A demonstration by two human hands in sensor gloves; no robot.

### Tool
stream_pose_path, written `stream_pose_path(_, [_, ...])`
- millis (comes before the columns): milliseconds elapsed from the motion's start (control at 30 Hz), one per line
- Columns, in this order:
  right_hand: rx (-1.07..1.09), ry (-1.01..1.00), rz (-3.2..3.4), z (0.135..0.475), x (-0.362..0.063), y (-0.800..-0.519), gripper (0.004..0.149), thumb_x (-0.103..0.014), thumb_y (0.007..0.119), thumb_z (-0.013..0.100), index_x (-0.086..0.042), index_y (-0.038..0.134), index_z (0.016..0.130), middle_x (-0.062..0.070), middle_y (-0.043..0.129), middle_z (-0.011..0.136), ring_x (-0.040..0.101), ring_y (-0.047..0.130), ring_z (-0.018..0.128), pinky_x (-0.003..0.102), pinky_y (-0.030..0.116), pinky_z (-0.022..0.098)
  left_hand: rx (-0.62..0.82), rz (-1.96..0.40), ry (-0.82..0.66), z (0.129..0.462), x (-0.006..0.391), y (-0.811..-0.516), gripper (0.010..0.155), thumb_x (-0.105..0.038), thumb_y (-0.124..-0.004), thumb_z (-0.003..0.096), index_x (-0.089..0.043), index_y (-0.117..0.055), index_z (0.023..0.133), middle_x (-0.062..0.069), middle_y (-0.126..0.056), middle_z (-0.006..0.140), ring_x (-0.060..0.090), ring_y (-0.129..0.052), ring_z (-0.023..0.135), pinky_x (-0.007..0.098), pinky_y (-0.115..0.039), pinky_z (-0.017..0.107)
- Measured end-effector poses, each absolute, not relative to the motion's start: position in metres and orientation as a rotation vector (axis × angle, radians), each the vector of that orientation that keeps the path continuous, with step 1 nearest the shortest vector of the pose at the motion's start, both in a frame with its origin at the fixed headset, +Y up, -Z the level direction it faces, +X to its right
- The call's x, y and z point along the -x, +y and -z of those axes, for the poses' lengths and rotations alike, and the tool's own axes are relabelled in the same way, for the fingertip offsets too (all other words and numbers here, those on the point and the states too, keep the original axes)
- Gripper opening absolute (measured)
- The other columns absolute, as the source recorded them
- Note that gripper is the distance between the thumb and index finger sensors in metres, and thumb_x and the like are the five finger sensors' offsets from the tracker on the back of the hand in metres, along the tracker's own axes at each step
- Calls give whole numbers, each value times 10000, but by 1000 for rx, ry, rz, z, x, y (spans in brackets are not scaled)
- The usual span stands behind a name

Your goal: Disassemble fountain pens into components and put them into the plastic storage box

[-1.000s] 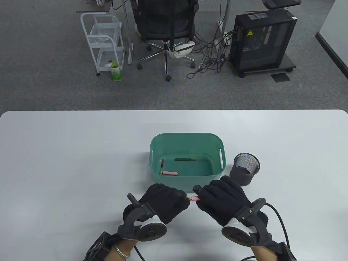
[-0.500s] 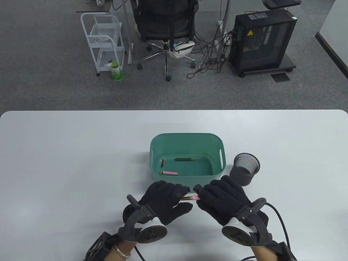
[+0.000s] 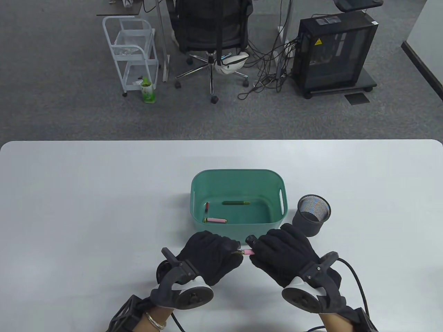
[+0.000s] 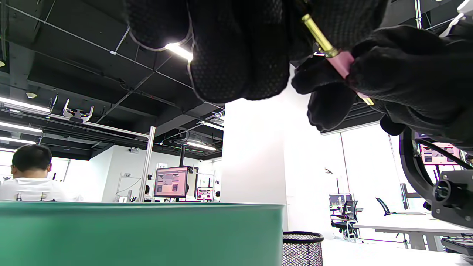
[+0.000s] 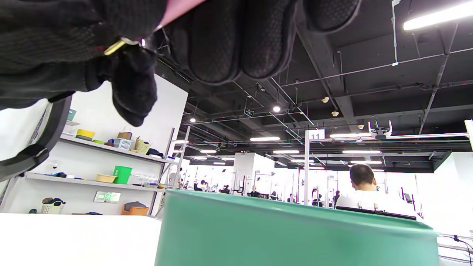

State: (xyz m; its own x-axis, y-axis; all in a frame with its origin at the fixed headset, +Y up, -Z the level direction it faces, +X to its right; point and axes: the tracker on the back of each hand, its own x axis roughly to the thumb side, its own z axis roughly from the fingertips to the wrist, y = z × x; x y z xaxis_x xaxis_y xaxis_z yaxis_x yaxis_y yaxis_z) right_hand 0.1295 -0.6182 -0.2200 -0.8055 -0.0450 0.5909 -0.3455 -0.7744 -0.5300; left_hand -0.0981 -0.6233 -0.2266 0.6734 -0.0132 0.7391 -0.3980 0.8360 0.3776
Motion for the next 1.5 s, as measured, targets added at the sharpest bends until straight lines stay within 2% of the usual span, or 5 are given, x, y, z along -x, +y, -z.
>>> stream_pose_path(633, [-906, -964, -2658, 219, -128, -619, 459, -529, 717, 528, -345, 859, 924, -103, 920, 802, 152, 887, 802, 479, 638, 738, -550, -255, -816, 229, 99, -623, 500, -464, -544, 678, -125, -886, 811, 22, -1061, 658, 198, -1044, 543, 450, -793, 577])
stream_pose_path(800, [-906, -964, -2659, 219, -128, -619, 457, -528, 717, 528, -346, 859, 923, -105, 920, 802, 154, 887, 802, 479, 637, 738, -549, -255, -815, 229, 99, -623, 504, -471, -543, 677, -128, -885, 819, 22, -1060, 665, 200, -1042, 551, 451, -790, 581])
stream_pose_path(867, [-904, -963, -2662, 219, -128, -619, 458, -528, 717, 529, -345, 859, 924, -105, 921, 801, 153, 887, 802, 480, 638, 737, -550, -259, -815, 229, 100, -624, 543, -503, -536, 672, -121, -862, 878, 38, -1046, 711, 217, -1031, 594, 462, -776, 603])
stream_pose_path(1167, [-890, -972, -2665, 220, -130, -618, 458, -527, 717, 529, -343, 859, 924, -104, 921, 801, 153, 889, 800, 478, 639, 737, -548, -234, -802, 228, 100, -623, 597, -576, -686, 622, -139, -724, 1027, 51, -960, 885, 215, -982, 716, 469, -738, 663])
stream_pose_path(1500, [-887, -979, -2657, 220, -132, -618, 457, -526, 718, 528, -344, 859, 923, -104, 921, 801, 153, 887, 802, 479, 638, 737, -558, -219, -810, 227, 97, -624, 455, -483, -700, 648, -147, -766, 948, 17, -978, 834, 189, -992, 691, 449, -750, 654])
